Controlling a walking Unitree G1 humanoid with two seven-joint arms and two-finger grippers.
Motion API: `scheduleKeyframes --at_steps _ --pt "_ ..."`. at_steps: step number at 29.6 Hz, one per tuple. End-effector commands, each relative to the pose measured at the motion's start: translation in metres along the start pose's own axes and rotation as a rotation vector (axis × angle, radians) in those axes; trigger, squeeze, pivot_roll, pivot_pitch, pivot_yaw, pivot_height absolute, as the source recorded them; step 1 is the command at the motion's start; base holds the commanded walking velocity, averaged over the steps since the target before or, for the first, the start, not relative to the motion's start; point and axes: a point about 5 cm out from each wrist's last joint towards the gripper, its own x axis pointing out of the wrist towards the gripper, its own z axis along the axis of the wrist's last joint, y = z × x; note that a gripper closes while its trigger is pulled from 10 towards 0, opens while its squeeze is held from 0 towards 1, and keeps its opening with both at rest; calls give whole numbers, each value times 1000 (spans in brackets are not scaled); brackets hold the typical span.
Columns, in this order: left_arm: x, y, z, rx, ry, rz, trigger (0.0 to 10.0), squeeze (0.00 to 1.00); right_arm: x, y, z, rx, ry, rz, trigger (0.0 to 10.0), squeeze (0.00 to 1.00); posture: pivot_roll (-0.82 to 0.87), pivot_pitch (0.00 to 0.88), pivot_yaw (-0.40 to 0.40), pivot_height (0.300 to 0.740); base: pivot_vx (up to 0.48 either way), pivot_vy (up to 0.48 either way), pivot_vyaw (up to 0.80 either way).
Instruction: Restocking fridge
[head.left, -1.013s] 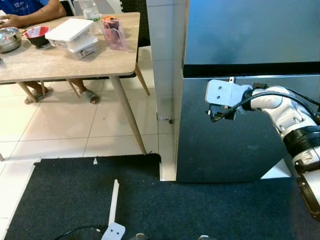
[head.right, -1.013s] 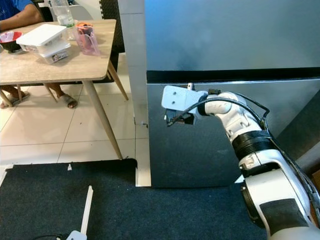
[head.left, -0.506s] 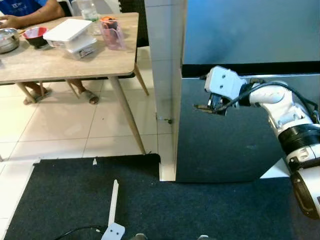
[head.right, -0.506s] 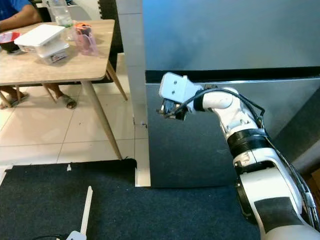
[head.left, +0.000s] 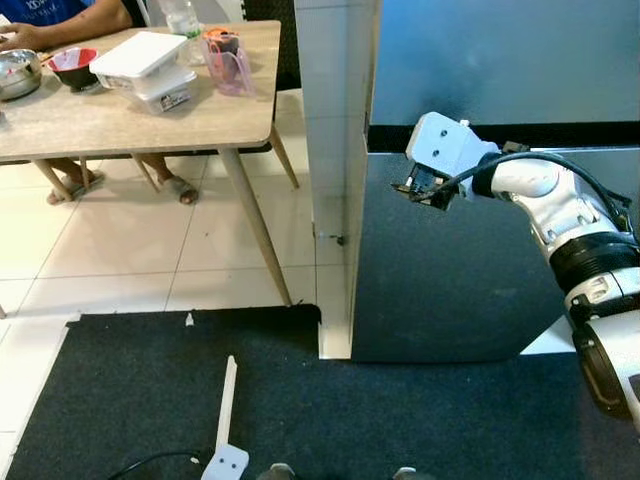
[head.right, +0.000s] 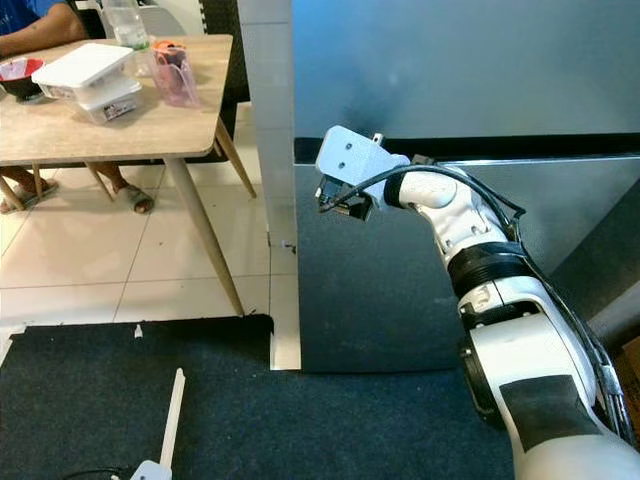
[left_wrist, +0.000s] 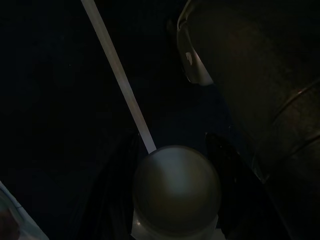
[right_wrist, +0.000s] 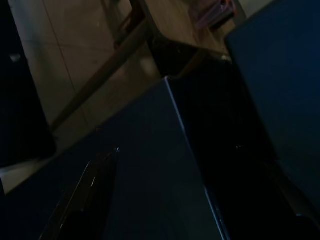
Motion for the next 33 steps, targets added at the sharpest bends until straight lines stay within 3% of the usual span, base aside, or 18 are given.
scheduleKeyframes --at_steps 1,7,11,16,24,28,30,33 --pt "0 -14 -17 6 52 -47 10000 0 4 -2 6 -9 -13 -6 10000 0 -27 172 -23 740 0 0 0" --pt "0 -15 -19 4 55 -48 10000 0 7 1 6 -38 2 18 10000 0 -26 178 -26 740 0 0 0" --pt "0 -15 -19 3 54 -48 10000 0 8 8 3 -113 34 94 10000 0 -29 180 -29 740 0 0 0" --pt "0 -15 -17 2 48 -50 10000 0 4 23 -3 -254 96 323 10000 0 -33 175 -35 740 0 0 0" --pt "0 -17 -15 -1 44 -52 10000 0 -2 23 -2 -290 110 437 10000 0 -38 173 -37 740 0 0 0" --pt "1 -18 -15 -2 44 -54 10000 0 0 16 9 -261 40 395 10000 0 -38 172 -40 740 0 0 0" --pt "1 -18 -15 -3 42 -54 10000 0 2 8 29 -147 -124 347 10000 0 -36 172 -40 740 0 0 0" --pt "1 -18 -14 -3 42 -54 10000 0 1 4 37 -67 -208 341 10000 0 -35 172 -40 740 0 0 0"
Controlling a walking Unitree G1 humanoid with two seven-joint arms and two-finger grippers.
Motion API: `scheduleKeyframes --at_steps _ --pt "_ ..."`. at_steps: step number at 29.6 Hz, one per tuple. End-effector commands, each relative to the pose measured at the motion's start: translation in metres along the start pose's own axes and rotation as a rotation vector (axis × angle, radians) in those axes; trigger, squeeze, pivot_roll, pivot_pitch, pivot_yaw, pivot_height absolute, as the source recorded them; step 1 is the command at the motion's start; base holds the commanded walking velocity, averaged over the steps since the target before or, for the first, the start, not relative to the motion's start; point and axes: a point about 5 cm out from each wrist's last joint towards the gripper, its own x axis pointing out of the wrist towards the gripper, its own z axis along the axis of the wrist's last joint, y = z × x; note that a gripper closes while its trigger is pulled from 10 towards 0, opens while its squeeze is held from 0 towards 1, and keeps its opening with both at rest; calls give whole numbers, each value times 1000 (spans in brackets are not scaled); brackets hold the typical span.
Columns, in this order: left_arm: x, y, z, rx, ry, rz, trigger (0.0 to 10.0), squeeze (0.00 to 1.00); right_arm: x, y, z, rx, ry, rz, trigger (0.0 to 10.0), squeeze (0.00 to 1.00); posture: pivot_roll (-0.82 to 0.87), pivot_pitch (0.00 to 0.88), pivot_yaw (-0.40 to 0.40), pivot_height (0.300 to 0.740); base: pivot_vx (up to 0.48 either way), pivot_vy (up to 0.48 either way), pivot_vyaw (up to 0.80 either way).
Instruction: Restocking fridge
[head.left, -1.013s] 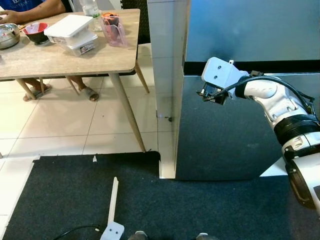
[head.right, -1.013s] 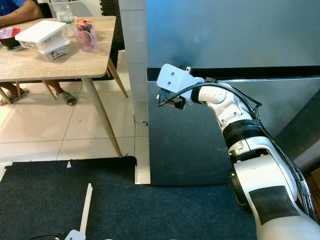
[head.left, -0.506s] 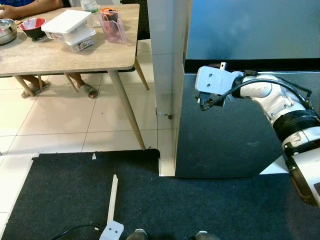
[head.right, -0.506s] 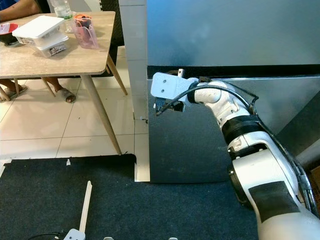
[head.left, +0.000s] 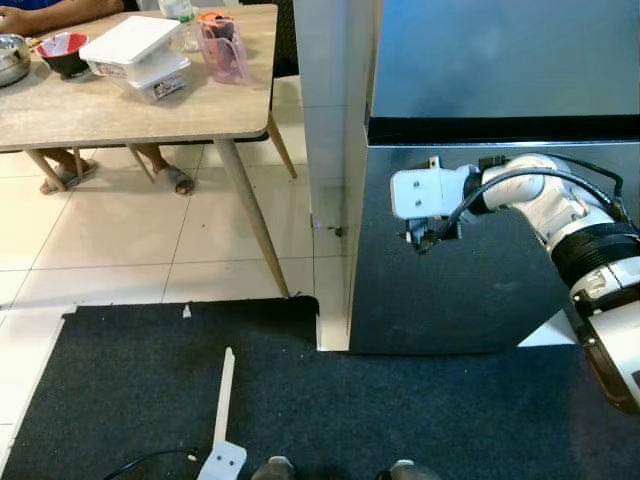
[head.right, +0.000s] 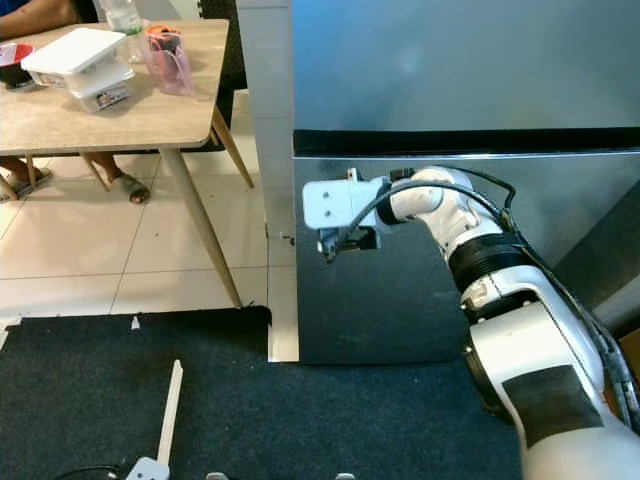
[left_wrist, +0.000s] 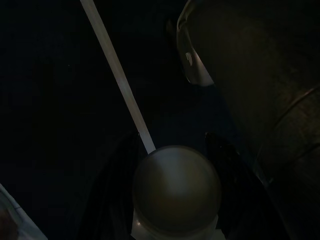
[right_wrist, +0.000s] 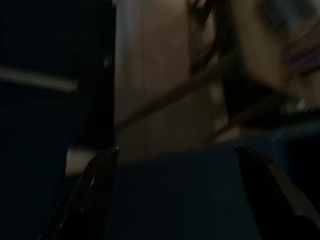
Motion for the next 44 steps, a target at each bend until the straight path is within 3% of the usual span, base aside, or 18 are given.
scheduleKeyframes --at_steps 1,5,9,10,16,31,32,33,34,35,36,37,44 --pt "1 -20 -16 8 57 -66 10000 0 -2 -6 9 31 -78 -10 10000 0 -35 173 -41 740 0 0 0" --pt "1 -20 -16 8 57 -66 10000 0 -3 -8 11 45 -100 -21 10000 0 -36 177 -39 740 0 0 0" --pt "1 -20 -16 10 59 -66 10000 0 -4 -18 11 49 -77 -110 10000 0 -39 181 -40 740 0 0 0" --pt "1 -20 -17 12 61 -67 10000 0 -5 -20 3 6 35 -157 10000 0 -38 182 -41 740 0 0 0" --pt "0 -20 -18 12 64 -67 10000 0 -7 -21 -11 -13 193 -189 10000 0 -34 180 -44 740 0 0 0" --pt "0 -20 -17 13 62 -66 10000 0 -12 -14 -29 -79 358 -148 10000 0 -37 179 -43 740 0 0 0" --pt "0 -20 -17 13 62 -66 10000 0 -12 -10 -32 -71 370 -116 10000 0 -37 179 -43 740 0 0 0" --pt "1 -20 -17 13 62 -67 10000 0 -14 4 -39 -63 391 28 10000 0 -38 177 -46 740 0 0 0" --pt "1 -20 -17 13 62 -67 10000 0 -14 4 -39 -63 391 28 10000 0 -38 177 -46 740 0 0 0" --pt "1 -20 -17 11 62 -67 10000 0 -16 15 -44 -35 399 150 10000 0 -38 177 -46 740 0 0 0" --pt "1 -20 -17 11 62 -67 10000 0 -16 15 -44 -35 399 150 10000 0 -38 177 -46 740 0 0 0" --pt "1 -21 -18 10 62 -67 10000 0 -17 22 -46 -19 398 225 10000 0 -39 179 -47 740 0 0 0" --pt "1 -22 -17 7 61 -69 10000 0 -20 29 -47 14 395 331 10000 0 -37 176 -48 740 0 0 0"
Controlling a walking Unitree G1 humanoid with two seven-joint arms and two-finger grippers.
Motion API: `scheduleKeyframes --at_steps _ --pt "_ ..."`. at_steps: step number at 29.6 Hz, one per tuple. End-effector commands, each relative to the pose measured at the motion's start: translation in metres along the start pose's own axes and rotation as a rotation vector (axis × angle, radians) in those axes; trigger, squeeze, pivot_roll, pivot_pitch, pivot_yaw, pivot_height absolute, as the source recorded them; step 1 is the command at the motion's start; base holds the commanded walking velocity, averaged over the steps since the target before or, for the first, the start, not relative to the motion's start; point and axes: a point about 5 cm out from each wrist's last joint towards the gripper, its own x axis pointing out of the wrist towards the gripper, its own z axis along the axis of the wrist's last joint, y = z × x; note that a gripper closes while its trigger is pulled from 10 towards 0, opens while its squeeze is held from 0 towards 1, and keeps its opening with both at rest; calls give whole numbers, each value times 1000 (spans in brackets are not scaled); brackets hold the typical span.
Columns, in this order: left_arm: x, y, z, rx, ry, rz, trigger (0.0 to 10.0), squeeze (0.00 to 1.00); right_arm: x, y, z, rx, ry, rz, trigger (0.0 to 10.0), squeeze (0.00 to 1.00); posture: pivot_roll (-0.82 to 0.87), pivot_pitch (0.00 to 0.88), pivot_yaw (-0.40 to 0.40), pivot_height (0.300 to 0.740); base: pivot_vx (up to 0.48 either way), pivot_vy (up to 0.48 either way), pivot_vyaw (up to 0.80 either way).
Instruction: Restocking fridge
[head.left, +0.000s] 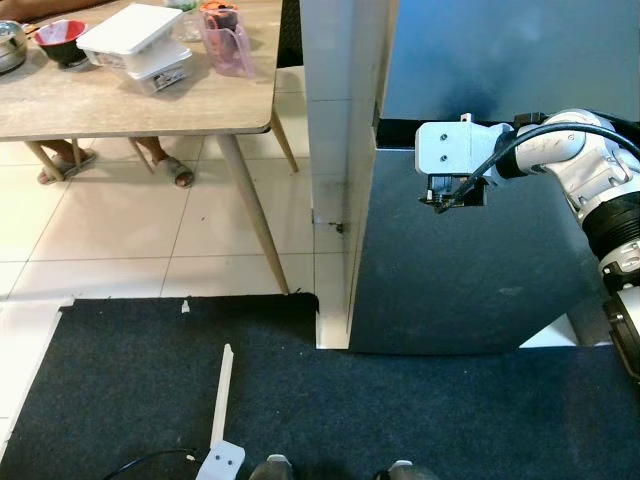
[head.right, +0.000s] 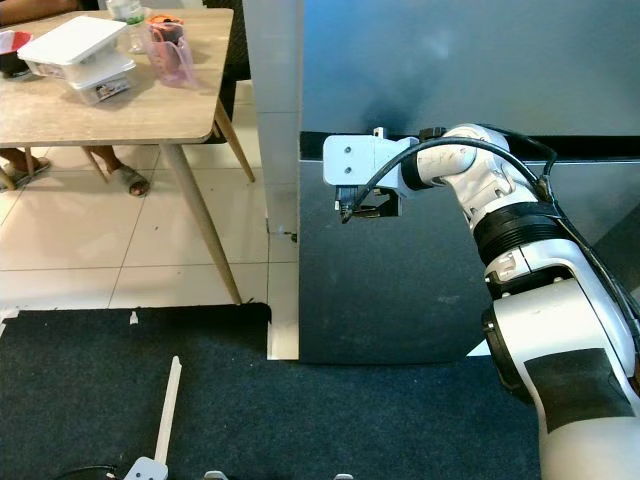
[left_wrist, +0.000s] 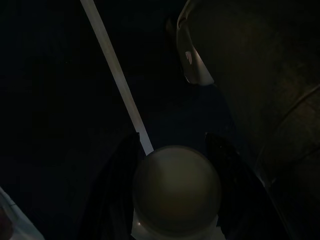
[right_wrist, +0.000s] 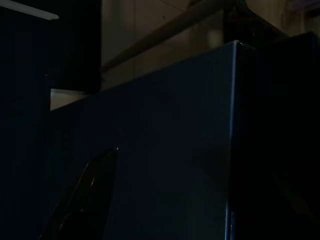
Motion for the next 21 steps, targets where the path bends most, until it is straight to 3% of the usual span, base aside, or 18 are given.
scheduleKeyframes --at_steps 1,4,10,12,15,17,18,20,21 --pt "1 -22 -18 9 66 -73 10000 0 21 45 -20 64 57 274 10000 0 -37 176 -48 740 0 0 0" --pt "1 -22 -17 6 65 -72 10000 0 15 51 -23 95 47 373 10000 0 -39 175 -48 740 0 0 0" --pt "1 -22 -17 7 66 -72 10000 0 9 52 -19 127 -16 420 10000 0 -41 172 -47 740 0 0 0" --pt "1 -23 -16 8 65 -74 10000 0 0 48 -2 179 -191 447 10000 0 -41 169 -47 740 0 0 0" --pt "1 -23 -16 8 64 -75 10000 0 -4 47 6 193 -269 460 10000 0 -41 169 -47 740 0 0 0" --pt "2 -24 -14 6 60 -76 10000 0 -34 34 45 257 -639 434 10000 0 -45 165 -45 740 0 0 0" --pt "2 -24 -14 6 60 -76 10000 0 -34 34 45 257 -639 434 10000 0 -45 165 -45 740 0 0 0" --pt "2 -24 -13 7 58 -79 10000 0 -64 26 73 301 -957 448 10000 0 -49 162 -42 740 0 0 0" --pt "2 -24 -13 7 58 -79 10000 0 -64 26 73 301 -957 448 10000 0 -49 162 -42 740 0 0 0"
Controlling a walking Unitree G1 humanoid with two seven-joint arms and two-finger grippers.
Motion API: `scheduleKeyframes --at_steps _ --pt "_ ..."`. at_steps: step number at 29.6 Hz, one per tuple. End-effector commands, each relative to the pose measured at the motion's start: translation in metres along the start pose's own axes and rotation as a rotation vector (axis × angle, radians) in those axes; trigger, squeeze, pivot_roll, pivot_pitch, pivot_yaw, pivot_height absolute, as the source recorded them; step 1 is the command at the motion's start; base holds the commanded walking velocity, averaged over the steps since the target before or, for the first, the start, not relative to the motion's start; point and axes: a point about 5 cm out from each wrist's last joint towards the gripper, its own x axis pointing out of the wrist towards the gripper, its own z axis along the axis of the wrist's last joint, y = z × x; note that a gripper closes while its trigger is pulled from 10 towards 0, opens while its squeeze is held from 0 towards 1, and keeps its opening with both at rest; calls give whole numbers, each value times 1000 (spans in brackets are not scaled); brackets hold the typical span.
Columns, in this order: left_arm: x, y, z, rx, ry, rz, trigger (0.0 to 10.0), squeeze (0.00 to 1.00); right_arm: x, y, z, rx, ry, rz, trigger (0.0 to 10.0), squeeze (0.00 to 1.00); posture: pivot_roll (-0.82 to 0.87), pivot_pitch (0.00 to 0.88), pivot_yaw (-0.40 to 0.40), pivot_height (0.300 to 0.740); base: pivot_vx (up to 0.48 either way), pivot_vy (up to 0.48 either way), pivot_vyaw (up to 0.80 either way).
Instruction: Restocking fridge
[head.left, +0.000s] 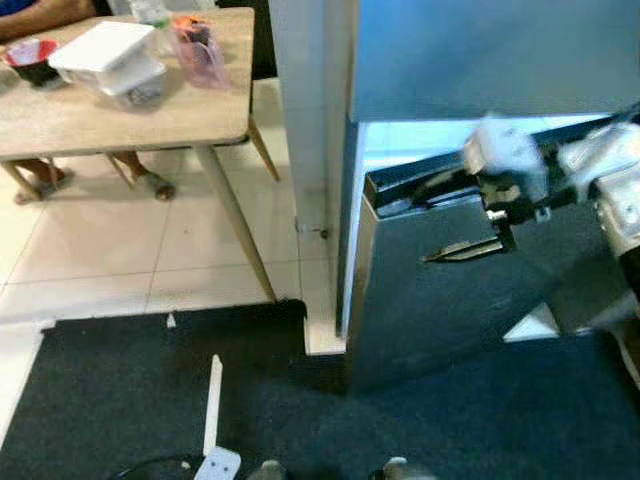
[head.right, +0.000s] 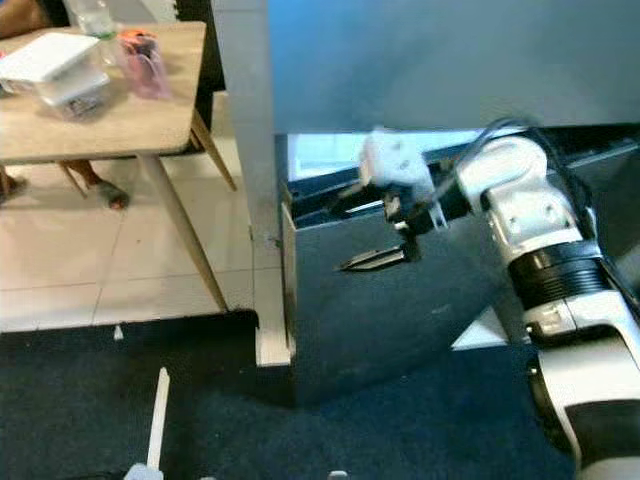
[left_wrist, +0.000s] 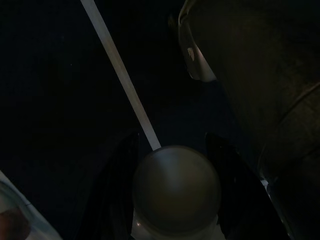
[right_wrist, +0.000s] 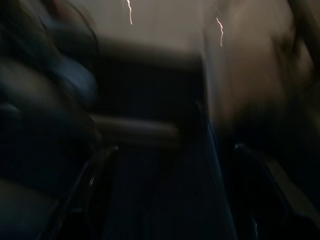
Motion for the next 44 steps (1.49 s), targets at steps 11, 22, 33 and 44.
scheduleKeyframes --at_steps 11,22,33,44 --pt "3 -26 -5 16 30 -95 10000 0 -25 11 24 28 -484 -126 9843 0 -50 155 -39 740 0 0 0" --pt "3 -26 -4 26 32 -100 10000 0 -123 55 -3 27 -820 -782 0 0 -58 147 -23 740 0 0 0" --pt "4 -24 1 33 20 -97 10000 0 -177 139 -97 296 -898 -1338 0 0 -59 138 -28 740 0 0 0" --pt "4 -20 3 46 17 -88 10000 0 -182 255 -196 690 -1015 -2079 4549 0 -54 119 -24 740 0 0 0"
